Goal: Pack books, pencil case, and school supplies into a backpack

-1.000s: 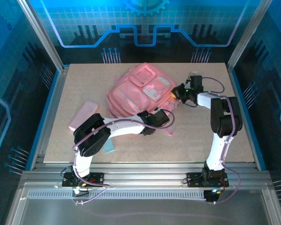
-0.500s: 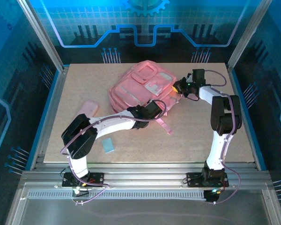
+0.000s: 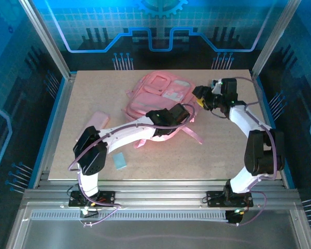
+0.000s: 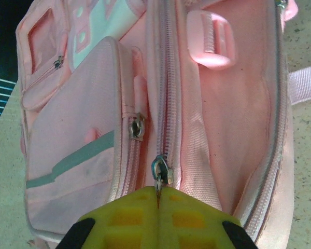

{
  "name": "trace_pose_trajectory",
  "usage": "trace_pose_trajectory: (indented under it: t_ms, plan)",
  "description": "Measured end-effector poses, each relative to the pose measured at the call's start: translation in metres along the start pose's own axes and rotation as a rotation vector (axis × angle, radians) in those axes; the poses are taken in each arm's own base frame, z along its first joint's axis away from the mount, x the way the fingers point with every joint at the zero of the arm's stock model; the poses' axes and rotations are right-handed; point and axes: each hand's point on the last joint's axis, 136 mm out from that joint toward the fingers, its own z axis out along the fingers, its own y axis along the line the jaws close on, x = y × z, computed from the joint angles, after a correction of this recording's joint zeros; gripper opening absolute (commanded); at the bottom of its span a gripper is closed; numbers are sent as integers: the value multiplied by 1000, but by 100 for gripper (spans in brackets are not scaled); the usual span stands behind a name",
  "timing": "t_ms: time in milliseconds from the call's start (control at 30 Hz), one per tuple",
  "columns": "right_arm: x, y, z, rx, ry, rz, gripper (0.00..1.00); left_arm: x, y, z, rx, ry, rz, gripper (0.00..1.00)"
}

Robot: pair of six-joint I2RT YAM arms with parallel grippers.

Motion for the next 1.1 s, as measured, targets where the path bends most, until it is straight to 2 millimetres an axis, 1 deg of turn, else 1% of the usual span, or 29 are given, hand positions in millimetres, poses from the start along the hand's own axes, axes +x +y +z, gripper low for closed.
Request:
trace_pose_trajectory:
  t_ms: [133,200,267,300,333,433,467,533,600,667,767,800,900,933,967,1033,1067,1100]
  plan:
    - [46,-26,12,15,118,106,64,-2,-6,2,-2,-6,54,0]
    - [63,-26,18,10,159,130,64,-4,-6,2,-7,-12,66,0]
    - [76,-19,28,-14,196,136,63,-6,-7,1,-7,-21,69,0]
    - [82,-15,34,-30,212,133,59,-8,-7,0,-11,-26,71,0]
    - [89,-12,42,-39,230,137,42,-9,-8,-1,-15,-30,75,0]
    - [99,-16,61,-42,260,158,3,-9,-10,-2,-17,-33,82,0]
    - [101,-17,63,-43,269,166,0,-11,-12,-2,-11,-42,79,0]
    - [100,-25,69,-19,260,192,0,-14,-14,-5,-11,-61,56,0]
    - [93,-31,69,-14,239,199,0,-14,-10,-11,-11,-80,25,0]
    - [84,-34,66,-15,216,201,0,-7,-3,-16,-19,-83,-4,0]
    - [70,-40,60,-5,179,197,0,17,9,-13,-43,-49,-39,0]
    - [66,-42,58,-1,170,198,0,29,11,-10,-51,-25,-49,0]
    - [59,-42,51,1,155,190,0,58,12,1,-54,54,-77,0]
    - [58,-40,50,0,152,185,0,64,12,2,-52,73,-93,0]
    - [58,-39,50,-1,152,183,0,67,11,1,-50,82,-113,10]
    - [60,-35,52,-7,153,175,0,63,8,-1,-24,79,-185,34]
    - [61,-34,52,-10,153,173,0,60,6,-2,-8,74,-218,41]
    - [62,-31,54,-15,154,172,0,54,5,-5,14,62,-266,45]
